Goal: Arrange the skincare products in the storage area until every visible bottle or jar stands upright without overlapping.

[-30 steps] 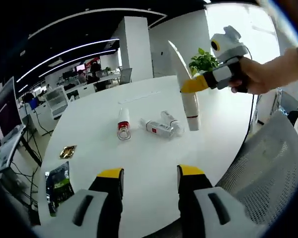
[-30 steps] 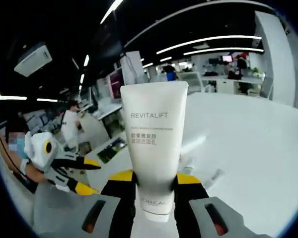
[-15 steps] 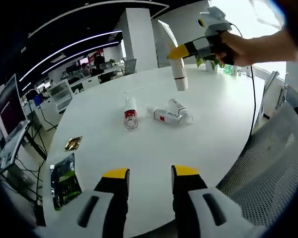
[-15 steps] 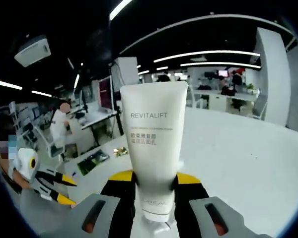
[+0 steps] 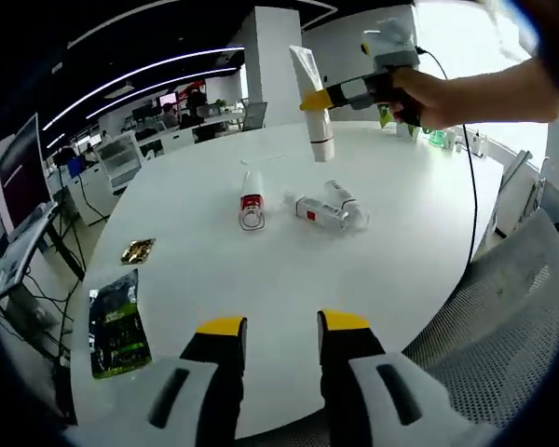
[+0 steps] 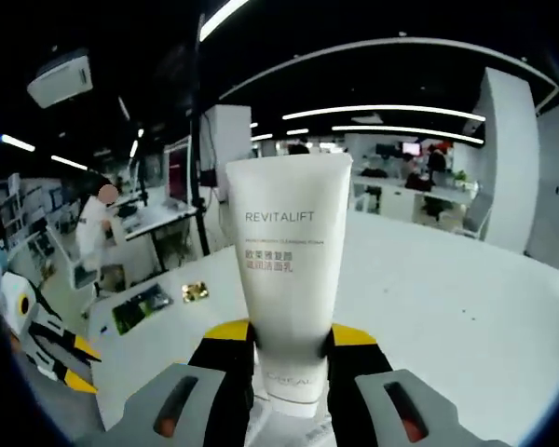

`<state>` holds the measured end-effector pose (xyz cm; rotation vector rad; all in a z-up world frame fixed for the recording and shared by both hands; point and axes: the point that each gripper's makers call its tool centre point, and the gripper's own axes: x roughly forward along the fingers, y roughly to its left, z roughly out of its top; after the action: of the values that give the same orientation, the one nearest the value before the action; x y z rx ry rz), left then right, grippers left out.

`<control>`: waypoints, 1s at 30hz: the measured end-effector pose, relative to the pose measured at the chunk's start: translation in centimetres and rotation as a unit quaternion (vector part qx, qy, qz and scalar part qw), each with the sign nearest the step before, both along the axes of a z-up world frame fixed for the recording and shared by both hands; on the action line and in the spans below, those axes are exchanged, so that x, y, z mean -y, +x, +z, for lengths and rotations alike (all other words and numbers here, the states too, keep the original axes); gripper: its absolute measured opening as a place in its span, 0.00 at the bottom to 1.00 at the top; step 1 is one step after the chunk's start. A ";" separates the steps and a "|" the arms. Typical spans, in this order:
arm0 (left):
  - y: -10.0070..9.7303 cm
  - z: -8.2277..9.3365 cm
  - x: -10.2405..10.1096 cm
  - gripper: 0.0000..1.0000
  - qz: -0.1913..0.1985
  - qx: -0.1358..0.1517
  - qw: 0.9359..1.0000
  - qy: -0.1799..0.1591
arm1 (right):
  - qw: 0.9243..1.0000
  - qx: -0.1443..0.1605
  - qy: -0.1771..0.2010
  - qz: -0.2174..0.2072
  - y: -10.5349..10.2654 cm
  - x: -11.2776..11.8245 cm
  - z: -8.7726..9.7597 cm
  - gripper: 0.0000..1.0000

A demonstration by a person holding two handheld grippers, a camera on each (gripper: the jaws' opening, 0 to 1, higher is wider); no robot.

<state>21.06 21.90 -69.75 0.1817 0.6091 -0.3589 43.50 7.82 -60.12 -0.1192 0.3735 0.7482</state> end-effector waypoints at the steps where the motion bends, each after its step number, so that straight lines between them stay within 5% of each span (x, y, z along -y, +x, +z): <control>1: 0.0 -0.1 -0.1 0.25 0.001 -0.002 1.000 0.000 | 1.000 0.000 -0.003 -0.005 0.5 0.1 -0.4 0.24; 8: -0.2 -0.9 -0.2 0.23 0.000 -0.018 1.000 0.002 | 0.999 -0.016 0.011 -0.041 3.0 1.0 -1.6 0.24; 30: -0.7 -2.2 0.0 0.23 -0.016 -0.043 0.999 0.015 | 0.997 -0.024 -0.031 -0.066 7.5 1.7 -6.9 0.24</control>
<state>20.31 21.86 -71.93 0.2061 0.6976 -0.3899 51.01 6.14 -67.00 -0.1339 0.4454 0.6097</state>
